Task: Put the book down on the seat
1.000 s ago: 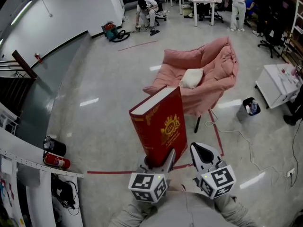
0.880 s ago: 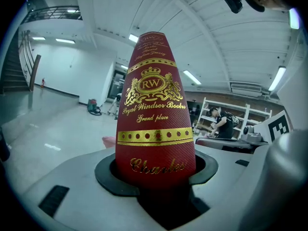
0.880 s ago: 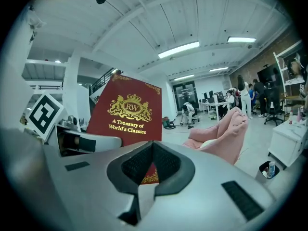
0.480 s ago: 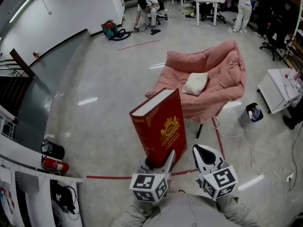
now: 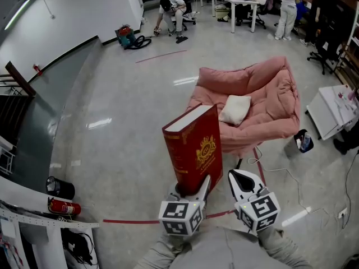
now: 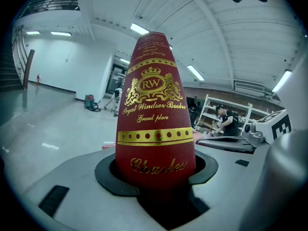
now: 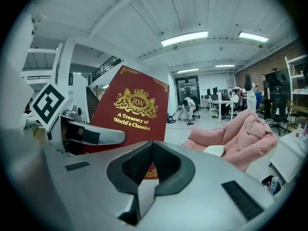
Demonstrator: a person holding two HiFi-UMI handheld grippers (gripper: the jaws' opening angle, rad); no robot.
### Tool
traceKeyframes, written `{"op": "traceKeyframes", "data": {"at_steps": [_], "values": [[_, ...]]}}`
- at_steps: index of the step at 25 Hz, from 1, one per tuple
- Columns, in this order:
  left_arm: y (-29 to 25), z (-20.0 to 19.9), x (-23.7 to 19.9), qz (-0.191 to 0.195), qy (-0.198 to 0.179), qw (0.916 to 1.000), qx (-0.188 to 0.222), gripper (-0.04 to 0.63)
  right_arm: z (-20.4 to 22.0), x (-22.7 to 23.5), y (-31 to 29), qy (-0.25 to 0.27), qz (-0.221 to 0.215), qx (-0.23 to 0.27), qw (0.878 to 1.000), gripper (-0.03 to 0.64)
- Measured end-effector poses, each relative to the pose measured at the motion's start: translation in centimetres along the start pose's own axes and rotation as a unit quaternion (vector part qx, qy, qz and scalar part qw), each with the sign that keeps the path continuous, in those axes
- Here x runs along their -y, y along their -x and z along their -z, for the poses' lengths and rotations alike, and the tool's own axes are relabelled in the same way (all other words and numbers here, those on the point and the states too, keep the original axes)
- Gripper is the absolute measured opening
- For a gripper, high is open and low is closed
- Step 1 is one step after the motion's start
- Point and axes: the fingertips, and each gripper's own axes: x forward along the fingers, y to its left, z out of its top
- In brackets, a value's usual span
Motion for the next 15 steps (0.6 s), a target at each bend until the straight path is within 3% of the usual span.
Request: {"op": "traceKeyframes", "data": {"at_steps": [15], "values": [[-8.2, -5.2, -7.6, 0.017, -0.011, 0.9997, -0.015, 0.253, -3.4, 5.0, -11.0, -0.04, 0.044, 0.0, 0.998, 0.005]]}}
